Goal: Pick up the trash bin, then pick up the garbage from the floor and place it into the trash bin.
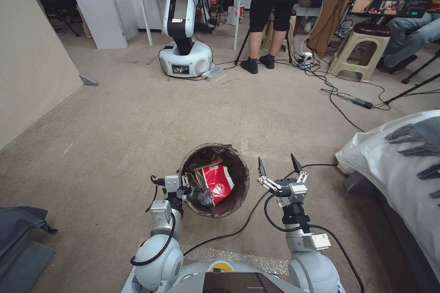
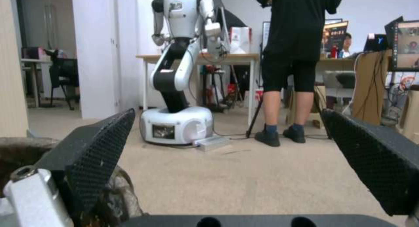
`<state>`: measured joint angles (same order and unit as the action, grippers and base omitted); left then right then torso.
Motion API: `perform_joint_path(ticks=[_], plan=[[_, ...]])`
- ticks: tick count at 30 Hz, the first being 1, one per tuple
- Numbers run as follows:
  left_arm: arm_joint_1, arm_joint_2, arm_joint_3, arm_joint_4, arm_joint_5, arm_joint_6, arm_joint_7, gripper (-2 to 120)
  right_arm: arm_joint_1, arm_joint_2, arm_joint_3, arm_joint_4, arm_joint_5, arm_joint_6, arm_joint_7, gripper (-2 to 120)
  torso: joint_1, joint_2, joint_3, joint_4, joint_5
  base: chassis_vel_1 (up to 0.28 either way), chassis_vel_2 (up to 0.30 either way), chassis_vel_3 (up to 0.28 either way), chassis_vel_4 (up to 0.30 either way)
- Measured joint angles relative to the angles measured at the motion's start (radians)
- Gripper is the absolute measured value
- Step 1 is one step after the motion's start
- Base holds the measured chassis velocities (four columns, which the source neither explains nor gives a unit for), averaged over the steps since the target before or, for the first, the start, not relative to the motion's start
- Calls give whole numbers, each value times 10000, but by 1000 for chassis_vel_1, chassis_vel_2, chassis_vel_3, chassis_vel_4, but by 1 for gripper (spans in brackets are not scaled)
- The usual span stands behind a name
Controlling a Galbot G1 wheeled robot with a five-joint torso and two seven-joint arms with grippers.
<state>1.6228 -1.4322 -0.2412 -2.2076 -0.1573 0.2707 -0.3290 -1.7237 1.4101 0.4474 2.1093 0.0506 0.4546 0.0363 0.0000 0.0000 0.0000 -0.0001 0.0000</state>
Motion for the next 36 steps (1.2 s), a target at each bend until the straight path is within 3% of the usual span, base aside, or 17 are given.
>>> perform_joint_path(ticks=[6, 16, 36], plan=[[-11, 47, 40, -17, -1066, 855, -218, 3, -2, 10, 1, 4, 0, 37, -5, 100, 0, 0, 0, 0, 0, 0, 0, 0, 0], [-58, 147, -168, 121, -1763, 2431, -614, 3, -1, 93, -8, -55, -25, 167, -35, 100, 0, 0, 0, 2, 0, 0, 0, 0, 0], [-549, 90, -700, 1075, -1989, 2539, -768, 3, -65, 133, 4, -73, -58, 320, -114, 100, 0, 1, -1, 3, 3, 0, 0, 0, 0]])
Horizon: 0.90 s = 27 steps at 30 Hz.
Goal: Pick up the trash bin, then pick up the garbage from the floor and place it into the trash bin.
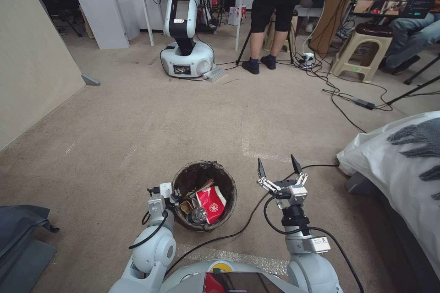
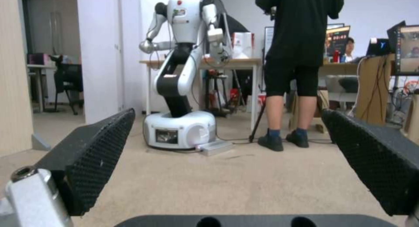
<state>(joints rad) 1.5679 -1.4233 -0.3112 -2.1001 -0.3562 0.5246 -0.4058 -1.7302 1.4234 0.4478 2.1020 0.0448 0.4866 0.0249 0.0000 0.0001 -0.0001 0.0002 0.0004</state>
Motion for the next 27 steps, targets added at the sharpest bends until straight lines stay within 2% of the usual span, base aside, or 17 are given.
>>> perform_joint_path(ticks=[14, 21, 22, 26, 27], plan=[[-198, -48, -200, 457, -199, -168, 9, 3, -37, 8, 19, 13, -11, 15, -9, 100, 0, 1, -1, 0, 3, 0, 0, 0, 0], [-339, -58, -320, 837, -625, -223, -20, 3, -56, 4, 31, 41, -25, 15, -18, 100, -1, 2, -2, -1, 4, 0, 0, 0, 0], [-354, -59, -328, 883, -680, -229, -22, 24, -61, 8, 32, 41, -34, 15, -21, 100, -1, 3, -3, -1, 5, 0, 0, 0, 0], [-406, -79, -346, 1026, -850, -252, -40, 24, -76, 16, 31, 29, -58, 14, -28, 100, -1, 3, -3, -2, 3, 0, 0, 0, 0], [-419, -84, -347, 1053, -887, -262, -45, 41, -81, 17, 31, 21, -60, 14, -29, 100, -1, 4, -3, -2, 3, 0, 0, 0, 0]])
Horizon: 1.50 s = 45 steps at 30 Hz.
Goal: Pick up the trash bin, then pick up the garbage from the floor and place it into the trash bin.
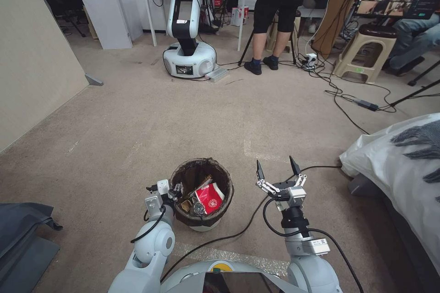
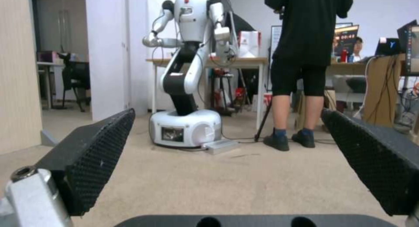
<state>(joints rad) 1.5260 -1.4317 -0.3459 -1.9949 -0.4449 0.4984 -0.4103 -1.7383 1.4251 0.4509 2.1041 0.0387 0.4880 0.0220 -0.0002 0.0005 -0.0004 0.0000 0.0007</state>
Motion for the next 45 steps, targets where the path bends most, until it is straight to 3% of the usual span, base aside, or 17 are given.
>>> perform_joint_path(ticks=[1, 4, 5, 11, 12, 23, 24, 25, 34, 37, 39, 40, 43, 45], plan=[[-14, -7, 0, 36, -45, -20, -3, 48, -5, 0, -2, -8, -6, 1, -3, 100, 0, 0, 0, -1, 0, 0, 0, 0, 0], [-65, -16, -1, 94, -124, -119, 17, 48, -17, -1, -6, -29, -19, 9, -31, 100, 0, -1, 2, 1, -3, 0, 0, 0, 0], [-105, -19, 3, 117, -188, -140, 39, 63, -18, 0, -14, -33, -24, 11, -48, 100, 0, -1, 2, 3, -3, 0, 0, 0, 0], [-190, -15, 7, 177, -256, -251, 181, 63, -38, 0, -25, -33, -31, 23, -94, 100, 0, -3, 3, 3, -6, 0, 0, 0, 0], [-204, -8, 8, 183, -259, -298, 221, 91, -45, -6, -18, -33, -31, 34, -100, 100, 0, -3, 4, 2, -7, 0, 0, 0, 0], [-240, 37, 8, 191, -24, -1191, 780, 91, 5, 30, -51, -101, -100, 108, -145, 100, 2, -7, 9, -4, -17, 0, 0, 0, 0], [-245, 40, 2, 198, 85, -1372, 857, 100, 41, -1, -48, -95, -93, 86, -137, 100, 2, -7, 10, -5, -20, 0, 0, 0, 0], [-248, 52, -16, 189, 161, -1482, 913, 100, 76, -18, -32, -87, -87, 63, -134, 100, 3, -8, 11, -7, -21, 0, 0, 0, 0], [-62, 54, -27, -682, 1872, -2515, 1648, 100, 181, 32, -73, -167, -78, 14, -131, 100, 3, -8, 6, -4, -7, 0, 0, 0, 0], [88, 64, -52, -953, 2615, -3089, 2115, 100, 190, 48, -60, -170, -79, 15, -112, 100, 3, -7, 5, -1, -7, 0, 0, 0, 0], [321, 59, -168, -1199, 3562, -4039, 2550, 100, 193, 116, 20, -217, -117, 24, -31, 100, 3, -7, 5, -1, -7, 0, 0, 0, 0], [321, 59, -168, -1199, 3562, -4039, 2550, 100, 193, 116, 20, -217, -117, 24, -31, 100, 3, -7, 5, -1, -7, 0, 0, 0, 0], [675, 20, -301, -1364, 4525, -5402, 2504, 100, 145, 326, 38, -356, -310, 39, 216, 100, 3, -6, 4, -1, -7, 0, 0, 0, 0], [792, 17, -290, -1378, 4599, -5581, 2354, 100, 145, 378, 36, -390, -359, 39, 250, 100, 3, -6, 4, 0, -7, 0, 0, 0, 0]])
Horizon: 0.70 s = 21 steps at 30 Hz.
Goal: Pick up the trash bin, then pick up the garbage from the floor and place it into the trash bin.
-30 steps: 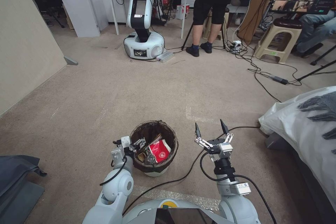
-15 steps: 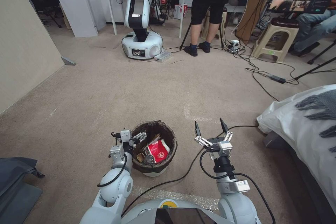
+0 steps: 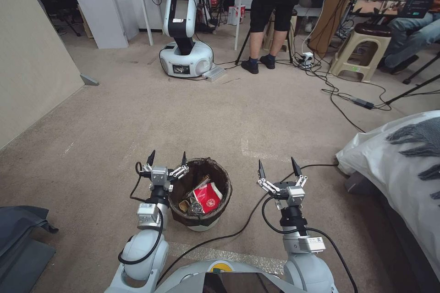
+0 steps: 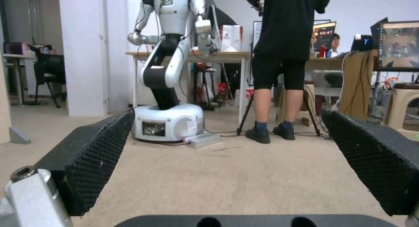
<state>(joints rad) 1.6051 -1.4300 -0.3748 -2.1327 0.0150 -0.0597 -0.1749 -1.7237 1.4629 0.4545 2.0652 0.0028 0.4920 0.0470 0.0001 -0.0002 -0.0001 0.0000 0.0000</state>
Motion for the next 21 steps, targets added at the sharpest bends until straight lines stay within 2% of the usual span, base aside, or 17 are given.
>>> perform_joint_path(ticks=[7, 21], plan=[[273, 24, -199, 204, 405, -588, -371, 100, 53, 129, 6, -56, -171, -192, 219, 100, -1, 1, 0, 1, 0, 0, 0, 0, 0], [271, 32, -208, 225, 412, -580, -393, 100, 58, 133, 10, -40, -186, -234, 249, 100, -1, 1, 0, 0, 0, 0, 0, 0, 0]])
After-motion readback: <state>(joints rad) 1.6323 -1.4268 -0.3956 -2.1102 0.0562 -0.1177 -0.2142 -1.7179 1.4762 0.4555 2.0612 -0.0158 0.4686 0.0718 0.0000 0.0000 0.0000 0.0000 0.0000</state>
